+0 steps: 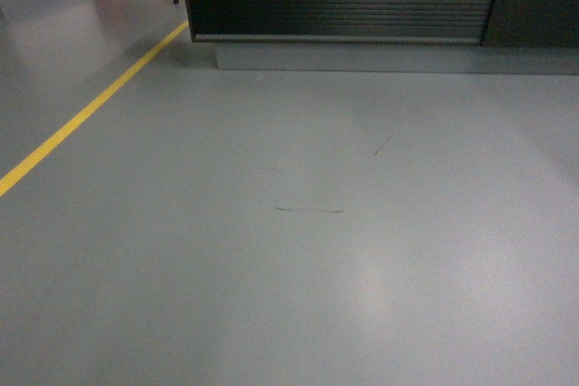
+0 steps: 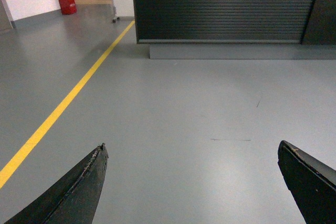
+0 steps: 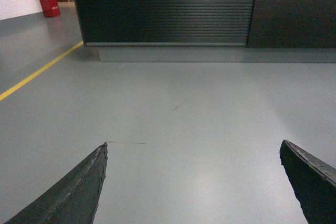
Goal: Place dark red mango on scale at checkout
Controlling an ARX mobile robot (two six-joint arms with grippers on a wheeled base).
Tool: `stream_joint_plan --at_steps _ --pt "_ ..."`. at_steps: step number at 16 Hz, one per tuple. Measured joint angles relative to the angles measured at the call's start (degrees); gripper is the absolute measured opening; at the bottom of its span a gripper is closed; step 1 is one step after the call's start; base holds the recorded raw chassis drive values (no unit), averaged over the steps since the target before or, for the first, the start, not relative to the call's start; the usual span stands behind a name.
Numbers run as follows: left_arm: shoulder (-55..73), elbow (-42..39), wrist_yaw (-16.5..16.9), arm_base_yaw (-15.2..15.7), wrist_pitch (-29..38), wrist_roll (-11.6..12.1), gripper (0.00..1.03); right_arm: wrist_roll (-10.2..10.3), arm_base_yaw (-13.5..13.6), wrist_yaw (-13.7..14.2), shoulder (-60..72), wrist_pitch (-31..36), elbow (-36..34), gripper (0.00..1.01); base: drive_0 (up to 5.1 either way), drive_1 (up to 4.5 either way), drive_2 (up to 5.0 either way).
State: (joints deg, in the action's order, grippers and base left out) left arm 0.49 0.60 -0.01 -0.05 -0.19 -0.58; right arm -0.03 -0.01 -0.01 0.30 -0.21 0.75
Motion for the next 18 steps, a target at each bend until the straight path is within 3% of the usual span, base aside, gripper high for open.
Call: stream_joint_plan --at_steps 18 --pt "0.0 0.0 0.0 0.0 0.0 0.0 0.98 0.0 0.0 0.0 0.0 0.0 0.0 0.98 0.0 0.0 0.0"
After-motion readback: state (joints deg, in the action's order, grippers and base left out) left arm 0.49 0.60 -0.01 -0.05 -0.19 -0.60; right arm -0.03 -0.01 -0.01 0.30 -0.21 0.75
